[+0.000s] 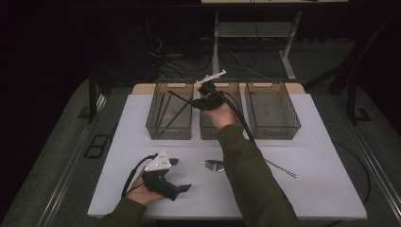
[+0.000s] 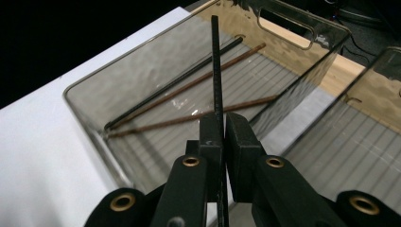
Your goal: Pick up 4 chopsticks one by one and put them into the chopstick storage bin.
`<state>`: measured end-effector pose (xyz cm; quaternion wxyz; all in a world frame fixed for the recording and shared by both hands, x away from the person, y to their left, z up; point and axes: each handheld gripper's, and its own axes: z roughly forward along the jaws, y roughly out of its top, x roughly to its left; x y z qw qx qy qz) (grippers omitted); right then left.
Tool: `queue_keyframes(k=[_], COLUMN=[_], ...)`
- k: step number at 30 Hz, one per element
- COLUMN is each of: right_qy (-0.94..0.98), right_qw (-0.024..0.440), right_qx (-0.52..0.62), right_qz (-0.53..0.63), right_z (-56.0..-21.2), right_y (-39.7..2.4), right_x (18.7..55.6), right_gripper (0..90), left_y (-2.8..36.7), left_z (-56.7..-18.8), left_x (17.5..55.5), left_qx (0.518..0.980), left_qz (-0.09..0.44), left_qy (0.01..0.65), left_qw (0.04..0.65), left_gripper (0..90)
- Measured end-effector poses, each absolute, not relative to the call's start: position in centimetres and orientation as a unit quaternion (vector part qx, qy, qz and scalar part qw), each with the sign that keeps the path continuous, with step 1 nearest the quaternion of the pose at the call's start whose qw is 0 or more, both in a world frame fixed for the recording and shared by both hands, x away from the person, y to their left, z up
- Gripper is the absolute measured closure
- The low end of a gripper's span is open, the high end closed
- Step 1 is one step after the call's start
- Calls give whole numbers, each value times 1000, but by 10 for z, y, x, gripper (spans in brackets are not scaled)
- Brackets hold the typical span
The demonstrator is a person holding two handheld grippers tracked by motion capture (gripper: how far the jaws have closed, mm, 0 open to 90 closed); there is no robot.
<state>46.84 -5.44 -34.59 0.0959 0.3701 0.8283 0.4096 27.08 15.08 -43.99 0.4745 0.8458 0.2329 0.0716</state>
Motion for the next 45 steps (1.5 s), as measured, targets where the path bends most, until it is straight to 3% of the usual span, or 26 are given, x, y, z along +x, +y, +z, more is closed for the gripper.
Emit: queue_keyframes(k=[16, 33, 45], right_qy=[836, 836, 841], right_qw=[101, 99, 86], right_qx=[384, 391, 379], right_qz=[380, 372, 377], right_z=[-357, -369, -364], right_y=[-1, 28, 18], right_x=[494, 503, 501], right_gripper=[853, 835, 596], left_y=[152, 151, 152], left_z=[-439, -439, -439], left_x=[271, 271, 272], left_qx=[846, 845, 846], left_qz=[72, 72, 71], left_qy=[232, 231, 230], left_qw=[475, 477, 477], left_gripper=[0, 0, 0])
